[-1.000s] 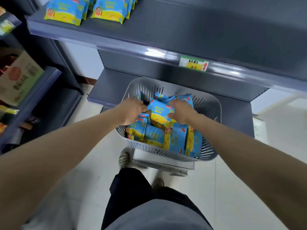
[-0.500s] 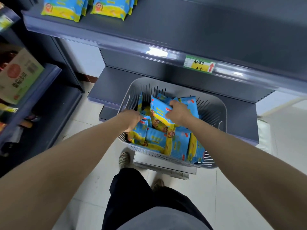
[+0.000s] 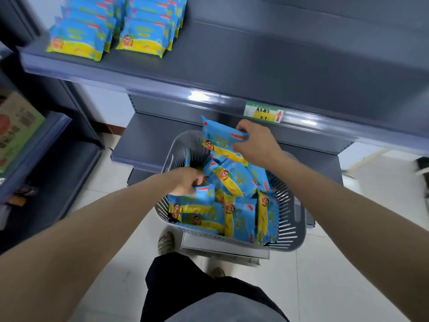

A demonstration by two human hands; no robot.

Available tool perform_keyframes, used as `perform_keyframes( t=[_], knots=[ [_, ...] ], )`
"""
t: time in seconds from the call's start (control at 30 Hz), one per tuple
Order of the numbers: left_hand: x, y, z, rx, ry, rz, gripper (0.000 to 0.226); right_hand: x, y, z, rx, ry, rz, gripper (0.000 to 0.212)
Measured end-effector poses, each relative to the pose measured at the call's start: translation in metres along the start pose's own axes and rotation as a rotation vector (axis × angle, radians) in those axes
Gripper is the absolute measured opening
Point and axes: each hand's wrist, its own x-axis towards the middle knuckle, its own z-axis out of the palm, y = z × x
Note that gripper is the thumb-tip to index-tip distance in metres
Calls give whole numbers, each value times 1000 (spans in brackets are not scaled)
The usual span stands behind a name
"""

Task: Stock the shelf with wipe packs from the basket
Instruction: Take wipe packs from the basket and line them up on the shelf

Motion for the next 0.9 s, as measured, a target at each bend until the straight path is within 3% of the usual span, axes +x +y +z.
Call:
perform_keyframes(
  t=[0.23,0.4,0.63,0.77,0.9],
  knots=[
    [-14,13,-91,-26,229,85,21,31,-48,-46,80,271,-66,17],
    [-47,-5,-168,-29,463,102,24,74,-87,-69,167,355,-123,21],
    [-93,-65,-241,-25,696,74,13,142,-139,-50,219,251,-186,33],
    [-102,-95,-259,22,722,21,12,177,-156,-18,164,165,-193,33],
    [-106,-121,-271,24,734,-22,18,213,-168,9,263,140,-115,40]
  ],
)
